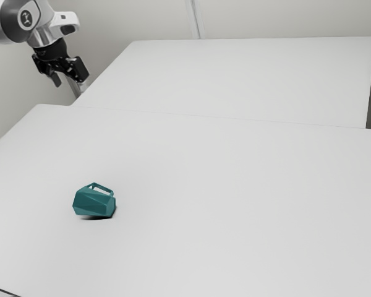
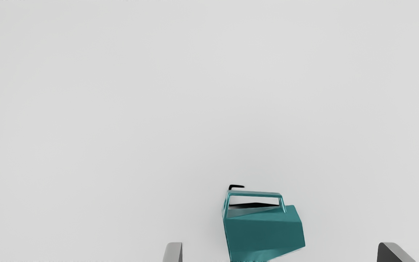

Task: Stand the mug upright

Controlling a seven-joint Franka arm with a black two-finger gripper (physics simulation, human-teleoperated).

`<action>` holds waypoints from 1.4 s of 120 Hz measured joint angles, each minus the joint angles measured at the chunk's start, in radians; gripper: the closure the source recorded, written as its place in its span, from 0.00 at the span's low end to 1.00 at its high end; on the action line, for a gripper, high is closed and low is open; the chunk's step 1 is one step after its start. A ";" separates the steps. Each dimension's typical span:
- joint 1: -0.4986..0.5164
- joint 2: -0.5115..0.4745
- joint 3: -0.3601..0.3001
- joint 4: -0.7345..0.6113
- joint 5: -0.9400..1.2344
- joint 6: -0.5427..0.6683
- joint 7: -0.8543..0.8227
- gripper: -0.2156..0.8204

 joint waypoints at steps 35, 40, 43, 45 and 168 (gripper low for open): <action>-0.004 -0.024 0.003 -0.038 0.009 0.028 0.024 0.23; -0.008 -0.045 0.003 -0.068 0.010 0.041 0.026 0.23; -0.013 -0.063 0.004 -0.093 0.009 0.052 0.027 0.23; -0.017 -0.075 0.005 -0.110 0.009 0.060 0.028 0.23; -0.069 -0.388 0.314 -0.714 -0.206 0.295 0.027 0.23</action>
